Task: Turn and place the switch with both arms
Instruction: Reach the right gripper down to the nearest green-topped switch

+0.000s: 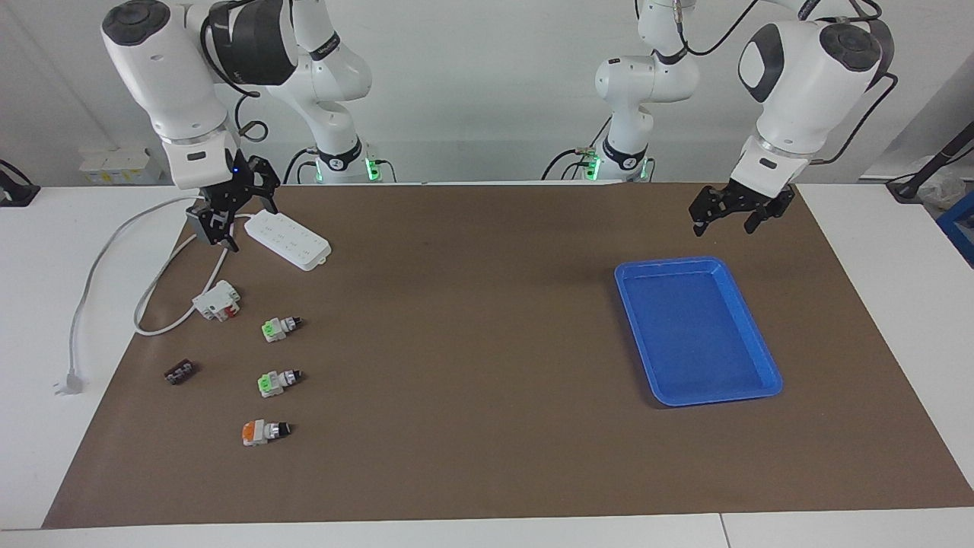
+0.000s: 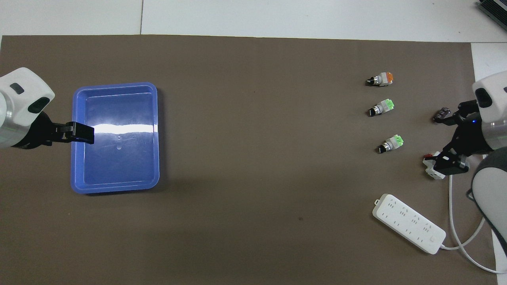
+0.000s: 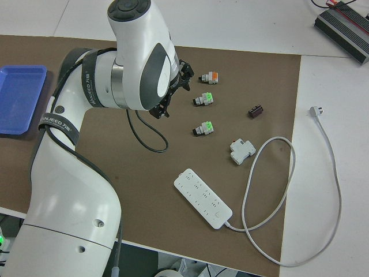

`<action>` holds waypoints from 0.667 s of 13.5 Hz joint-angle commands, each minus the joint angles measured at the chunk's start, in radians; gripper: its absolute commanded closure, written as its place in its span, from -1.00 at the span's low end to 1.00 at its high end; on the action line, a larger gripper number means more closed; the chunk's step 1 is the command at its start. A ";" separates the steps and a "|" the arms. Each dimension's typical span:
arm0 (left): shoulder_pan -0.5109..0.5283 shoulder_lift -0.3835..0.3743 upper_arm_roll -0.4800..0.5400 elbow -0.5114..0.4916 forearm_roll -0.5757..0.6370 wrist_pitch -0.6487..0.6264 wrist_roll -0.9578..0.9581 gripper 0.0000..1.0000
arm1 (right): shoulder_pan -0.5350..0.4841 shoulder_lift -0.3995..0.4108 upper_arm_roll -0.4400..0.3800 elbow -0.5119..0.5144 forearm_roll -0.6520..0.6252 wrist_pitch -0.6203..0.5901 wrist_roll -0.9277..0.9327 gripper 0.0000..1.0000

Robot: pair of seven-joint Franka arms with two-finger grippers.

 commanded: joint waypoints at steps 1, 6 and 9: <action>0.013 -0.025 -0.009 -0.024 0.014 0.011 -0.010 -1.00 | -0.010 -0.029 0.007 -0.080 -0.012 0.059 -0.192 -1.00; 0.013 -0.025 -0.009 -0.024 0.014 0.010 -0.010 -1.00 | -0.061 0.108 0.007 -0.086 0.080 0.151 -0.681 -1.00; 0.013 -0.025 -0.009 -0.024 0.014 0.011 -0.010 -1.00 | -0.130 0.236 0.007 -0.068 0.164 0.174 -0.911 -1.00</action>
